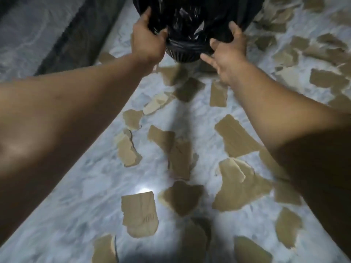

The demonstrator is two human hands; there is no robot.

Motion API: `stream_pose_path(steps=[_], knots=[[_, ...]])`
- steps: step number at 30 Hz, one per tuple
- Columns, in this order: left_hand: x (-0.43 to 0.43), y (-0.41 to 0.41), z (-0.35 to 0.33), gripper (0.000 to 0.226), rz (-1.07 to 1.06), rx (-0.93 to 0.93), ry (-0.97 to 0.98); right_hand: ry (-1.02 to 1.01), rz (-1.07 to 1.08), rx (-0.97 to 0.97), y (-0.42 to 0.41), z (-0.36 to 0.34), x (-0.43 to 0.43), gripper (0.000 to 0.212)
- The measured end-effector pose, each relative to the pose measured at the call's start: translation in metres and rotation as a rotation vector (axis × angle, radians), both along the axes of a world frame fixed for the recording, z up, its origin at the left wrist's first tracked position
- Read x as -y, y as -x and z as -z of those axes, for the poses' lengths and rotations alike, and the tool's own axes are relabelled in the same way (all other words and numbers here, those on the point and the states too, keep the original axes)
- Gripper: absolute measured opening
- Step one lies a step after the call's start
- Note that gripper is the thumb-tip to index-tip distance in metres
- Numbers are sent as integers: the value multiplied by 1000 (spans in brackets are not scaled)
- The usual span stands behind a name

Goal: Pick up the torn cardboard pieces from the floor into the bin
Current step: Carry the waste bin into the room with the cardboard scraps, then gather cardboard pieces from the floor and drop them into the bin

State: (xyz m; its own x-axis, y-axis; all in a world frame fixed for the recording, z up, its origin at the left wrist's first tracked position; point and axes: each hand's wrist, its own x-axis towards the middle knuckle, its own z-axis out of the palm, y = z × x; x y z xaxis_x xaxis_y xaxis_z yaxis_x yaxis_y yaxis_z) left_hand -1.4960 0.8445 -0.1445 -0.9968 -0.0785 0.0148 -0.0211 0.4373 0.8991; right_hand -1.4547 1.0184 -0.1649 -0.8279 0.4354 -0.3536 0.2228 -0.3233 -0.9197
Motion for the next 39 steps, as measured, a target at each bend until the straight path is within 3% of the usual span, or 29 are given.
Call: stream_pose_path(steps=[3, 5, 11, 15, 17, 19, 21, 24, 26, 28, 31, 36, 39], knots=[[-8, 4, -5, 64, -21, 46, 35, -7, -101, 129, 10, -7, -3, 65], [73, 42, 22, 65, -123, -84, -36, -171, -213, -13, 49, 9, 63, 65], [31, 42, -14, 50, 188, 14, 70, -304, -278, -10, 54, -12, 38, 68], [40, 17, -15, 45, 221, 10, 97, -509, -248, -63, 50, -9, 38, 64], [53, -9, 13, 46, 218, 57, 168, -581, -236, -100, 40, 11, 43, 58], [69, -44, 47, 57, 344, 200, 372, -616, -310, -39, 13, 39, 55, 50], [83, -100, 76, 75, 562, 395, 647, -715, -504, 81, -40, 71, 70, 41], [107, -183, 115, 102, 754, 576, 947, -909, -997, 268, -128, 94, 107, 39], [122, -228, 144, 99, 769, 541, 1067, -1064, -1372, 356, -174, 98, 127, 57], [133, -255, 169, 90, 746, 389, 1153, -1266, -1536, 409, -205, 100, 136, 76], [140, -267, 179, 76, 718, 245, 1223, -1510, -1460, 319, -236, 118, 139, 94], [140, -264, 173, 53, 682, 382, 1164, -1526, -1301, 349, -248, 130, 127, 102], [141, -254, 169, 55, 642, 471, 1020, -1638, -1237, 311, -247, 135, 118, 99]])
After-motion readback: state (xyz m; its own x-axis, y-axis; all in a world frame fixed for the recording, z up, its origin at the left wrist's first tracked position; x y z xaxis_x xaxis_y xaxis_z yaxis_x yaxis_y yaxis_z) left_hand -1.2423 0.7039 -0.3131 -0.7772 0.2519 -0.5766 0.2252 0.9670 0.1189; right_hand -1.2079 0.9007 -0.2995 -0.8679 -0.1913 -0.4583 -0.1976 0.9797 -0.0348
